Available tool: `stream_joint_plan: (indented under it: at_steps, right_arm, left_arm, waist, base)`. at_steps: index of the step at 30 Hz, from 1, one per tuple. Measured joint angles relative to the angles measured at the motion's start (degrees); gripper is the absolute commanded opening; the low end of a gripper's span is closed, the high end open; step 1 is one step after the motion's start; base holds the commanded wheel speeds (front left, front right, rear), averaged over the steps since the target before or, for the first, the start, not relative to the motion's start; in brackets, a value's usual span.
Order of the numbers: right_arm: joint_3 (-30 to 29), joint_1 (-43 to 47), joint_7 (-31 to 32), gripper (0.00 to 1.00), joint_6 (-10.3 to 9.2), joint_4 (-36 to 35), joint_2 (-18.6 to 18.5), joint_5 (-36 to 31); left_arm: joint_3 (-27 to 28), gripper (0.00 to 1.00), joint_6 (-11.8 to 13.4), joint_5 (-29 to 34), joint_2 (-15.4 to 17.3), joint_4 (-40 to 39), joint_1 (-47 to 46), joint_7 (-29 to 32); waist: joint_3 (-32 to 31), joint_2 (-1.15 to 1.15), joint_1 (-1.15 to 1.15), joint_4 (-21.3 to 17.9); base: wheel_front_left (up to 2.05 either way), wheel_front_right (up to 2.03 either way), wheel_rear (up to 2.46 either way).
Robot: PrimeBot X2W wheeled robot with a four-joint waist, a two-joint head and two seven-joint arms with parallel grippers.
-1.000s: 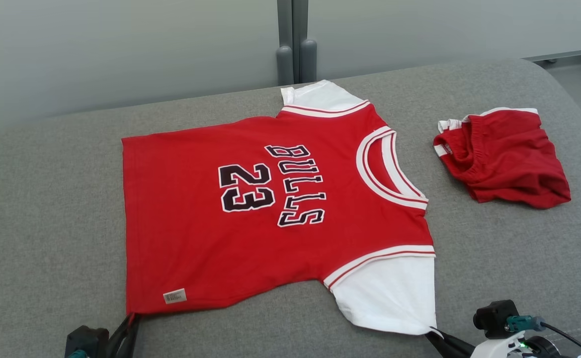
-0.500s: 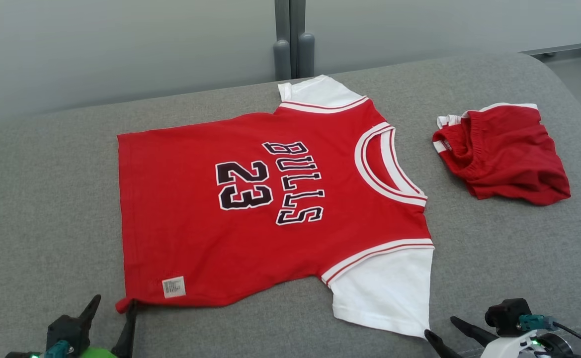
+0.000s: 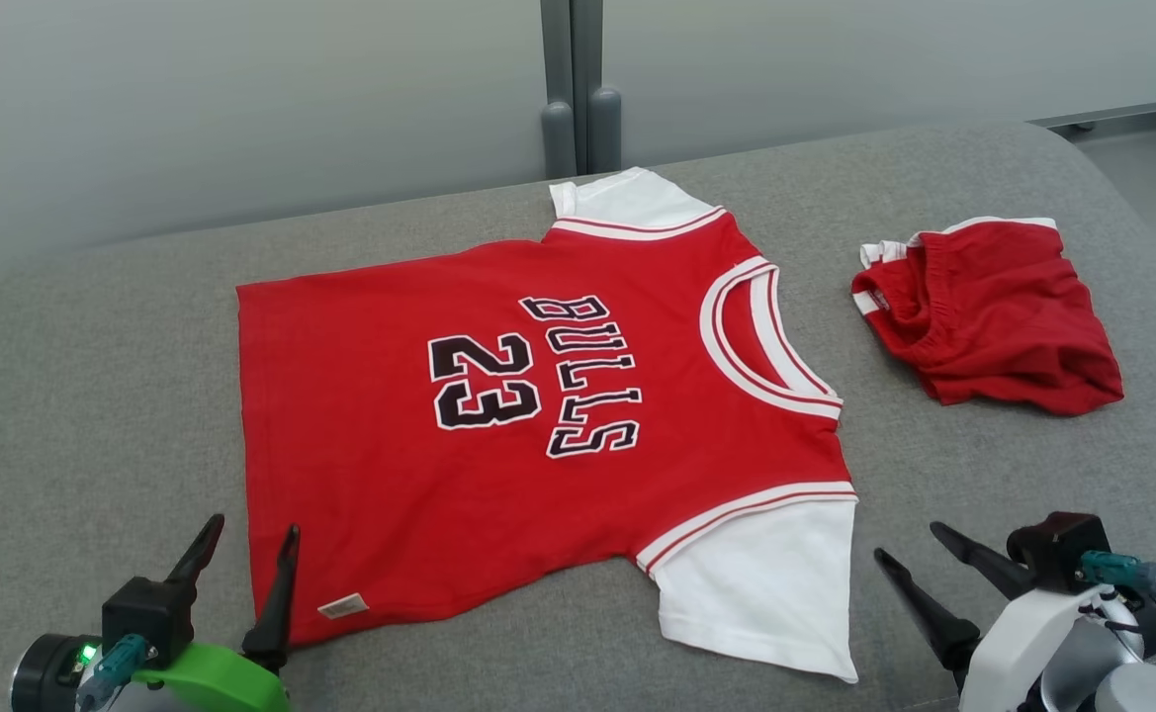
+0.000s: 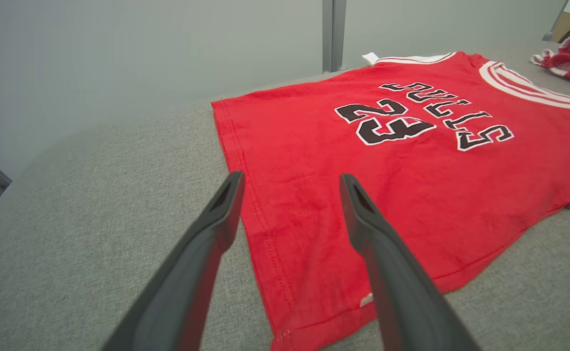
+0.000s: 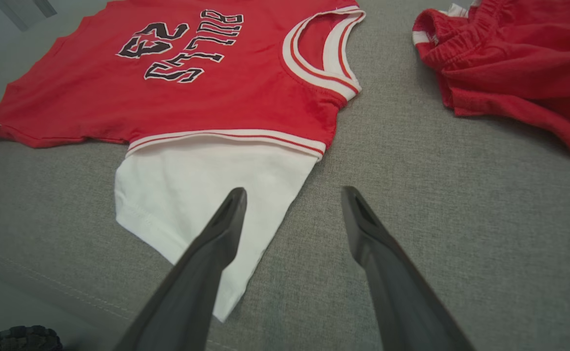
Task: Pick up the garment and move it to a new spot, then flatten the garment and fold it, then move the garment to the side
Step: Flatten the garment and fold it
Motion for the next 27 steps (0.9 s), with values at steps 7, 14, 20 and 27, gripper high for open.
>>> stream_joint_plan:
  at_steps: [7, 14, 20, 27]
  right_arm:
    - [-0.82, -3.94, -1.67, 1.00, -1.02, -2.24, 0.45, -2.42]
    - [-2.27, -8.59, -3.91, 1.00, -2.48, -4.01, 2.69, -3.44]
    - [-4.14, -10.21, -5.89, 1.00, -4.60, -4.41, 4.27, -3.67]
    - [-6.89, -10.24, -8.69, 1.00, -7.01, -4.09, 6.79, -3.18]
  left_arm:
    - [1.32, 1.00, 0.80, -1.12, -4.27, -4.86, -1.86, -0.13]
    - [1.65, 1.00, 2.74, -1.12, -6.56, -7.84, -2.77, -0.14]
    - [1.79, 1.00, 4.14, -1.12, -8.04, -8.87, -2.53, -0.14]
    - [2.18, 1.00, 5.35, -1.11, -9.75, -9.28, -1.58, -0.14]
  waist:
    - [-0.96, 0.00, 0.00, 0.22]
    - [-1.21, 0.00, 0.00, 0.26]
    - [-1.15, 0.00, 0.00, 0.56]
    - [-0.73, 0.00, 0.00, 1.86]
  base:
    - [0.00, 0.00, 0.00]
    - [0.00, 0.00, 0.00]
    - [0.00, 0.00, 0.00]
    - [0.00, 0.00, 0.00]
